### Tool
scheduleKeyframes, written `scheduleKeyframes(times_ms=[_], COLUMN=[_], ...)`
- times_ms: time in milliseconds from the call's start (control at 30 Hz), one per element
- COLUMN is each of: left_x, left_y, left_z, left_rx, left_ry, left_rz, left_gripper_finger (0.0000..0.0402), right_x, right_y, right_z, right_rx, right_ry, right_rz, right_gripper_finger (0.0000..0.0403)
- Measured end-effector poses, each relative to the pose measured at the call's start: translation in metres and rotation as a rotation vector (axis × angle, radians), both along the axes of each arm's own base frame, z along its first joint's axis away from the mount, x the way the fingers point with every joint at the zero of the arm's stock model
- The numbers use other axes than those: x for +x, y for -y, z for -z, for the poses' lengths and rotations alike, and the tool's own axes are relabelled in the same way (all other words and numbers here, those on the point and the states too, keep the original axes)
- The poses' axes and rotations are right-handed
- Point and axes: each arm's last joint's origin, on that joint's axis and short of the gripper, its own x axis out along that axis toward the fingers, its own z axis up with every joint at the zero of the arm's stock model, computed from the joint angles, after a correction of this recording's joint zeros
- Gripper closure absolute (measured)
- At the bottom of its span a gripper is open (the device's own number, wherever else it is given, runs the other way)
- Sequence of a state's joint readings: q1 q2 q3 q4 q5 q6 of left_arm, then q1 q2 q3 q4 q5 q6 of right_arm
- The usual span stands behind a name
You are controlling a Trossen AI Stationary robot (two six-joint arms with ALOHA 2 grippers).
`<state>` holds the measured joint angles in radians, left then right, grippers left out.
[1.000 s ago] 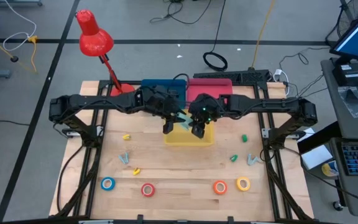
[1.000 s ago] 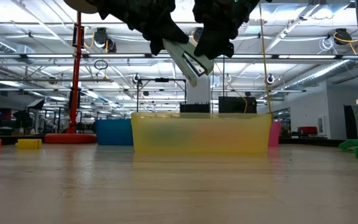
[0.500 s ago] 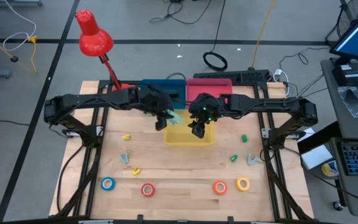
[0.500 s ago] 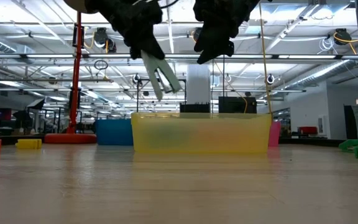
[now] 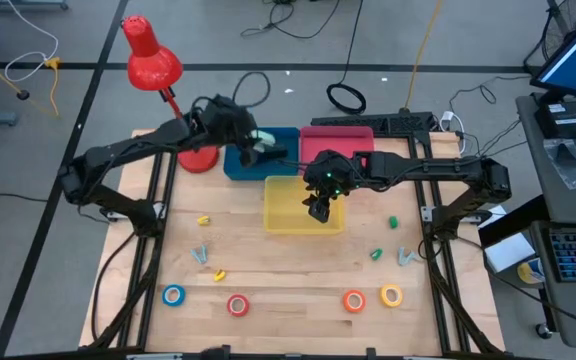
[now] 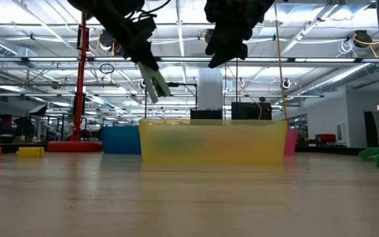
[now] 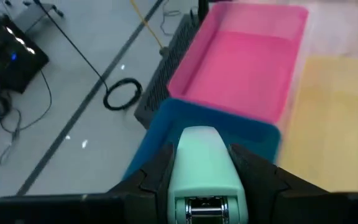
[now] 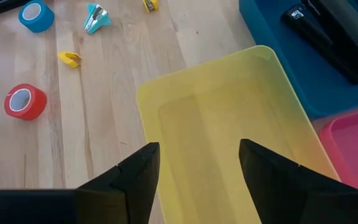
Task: Pick and place Stapler, Stapler remover, tape
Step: Put the light blue stapler into the blue bin
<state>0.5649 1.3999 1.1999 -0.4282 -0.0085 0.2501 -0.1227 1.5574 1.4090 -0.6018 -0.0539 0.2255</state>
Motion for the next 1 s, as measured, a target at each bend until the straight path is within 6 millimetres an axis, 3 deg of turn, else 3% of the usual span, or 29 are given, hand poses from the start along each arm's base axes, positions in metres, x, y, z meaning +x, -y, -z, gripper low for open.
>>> scheduleKeyframes(times_ms=[167, 433, 767, 1000], left_x=[-0.001, 0.002, 0.006, 0.01], left_y=[-0.03, -0.061, -0.088, -0.096], left_z=[0.011, 0.044, 0.071, 0.09], left_rx=[-0.009, -0.028, -0.025, -0.041], left_ry=[0.024, -0.056, -0.079, -0.111], left_rz=[0.02, 0.026, -0.004, 0.003], left_gripper_finger=[0.0272, 0.0272, 0.0272, 0.0263], right_x=[0.0, 0.0, 0.0, 0.0], right_y=[0.0, 0.0, 0.0, 0.0], right_z=[0.0, 0.0, 0.0, 0.0], right_rx=[0.001, 0.016, 0.026, 0.031], right_ry=[0.0, 0.0, 0.0, 0.001], right_rz=[0.001, 0.018, 0.03, 0.036], right_gripper_finger=[0.0193, 0.0195, 0.0198, 0.0199])
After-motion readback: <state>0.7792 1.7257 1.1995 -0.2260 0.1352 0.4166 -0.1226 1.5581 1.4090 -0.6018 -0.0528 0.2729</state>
